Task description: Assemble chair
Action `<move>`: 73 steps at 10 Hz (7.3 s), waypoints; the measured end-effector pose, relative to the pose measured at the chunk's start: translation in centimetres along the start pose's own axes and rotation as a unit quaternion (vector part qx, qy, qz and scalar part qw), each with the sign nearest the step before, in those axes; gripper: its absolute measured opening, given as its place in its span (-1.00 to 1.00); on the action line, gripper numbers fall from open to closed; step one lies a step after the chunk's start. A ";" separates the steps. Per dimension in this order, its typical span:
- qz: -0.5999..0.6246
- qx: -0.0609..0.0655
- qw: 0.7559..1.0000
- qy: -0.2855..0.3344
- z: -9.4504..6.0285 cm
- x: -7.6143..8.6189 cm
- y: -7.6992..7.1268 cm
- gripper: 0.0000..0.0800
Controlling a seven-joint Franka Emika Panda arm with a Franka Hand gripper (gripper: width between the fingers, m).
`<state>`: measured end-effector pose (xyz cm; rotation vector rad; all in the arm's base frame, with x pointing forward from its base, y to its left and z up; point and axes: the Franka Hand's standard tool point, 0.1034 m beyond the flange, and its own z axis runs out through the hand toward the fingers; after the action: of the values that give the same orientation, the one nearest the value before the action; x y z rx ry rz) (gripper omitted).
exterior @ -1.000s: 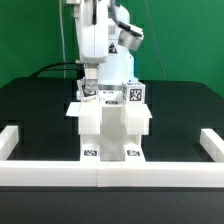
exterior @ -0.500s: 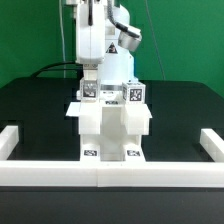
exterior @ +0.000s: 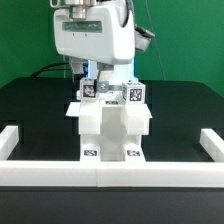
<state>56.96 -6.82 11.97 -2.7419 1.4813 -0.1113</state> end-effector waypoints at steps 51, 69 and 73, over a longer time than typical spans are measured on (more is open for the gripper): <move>-0.326 -0.021 0.945 0.007 0.3 0.5 0.2 0.62; -0.231 -0.020 0.973 0.008 0.3 0.6 0.4 -0.28; -0.094 -0.019 0.995 0.011 0.3 0.6 0.3 -0.28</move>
Offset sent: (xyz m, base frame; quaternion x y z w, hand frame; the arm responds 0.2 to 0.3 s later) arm 0.0019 0.0012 0.0002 -0.0165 0.0087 -0.2321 0.9725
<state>57.02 -7.47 11.68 -2.9152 1.2376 -0.1174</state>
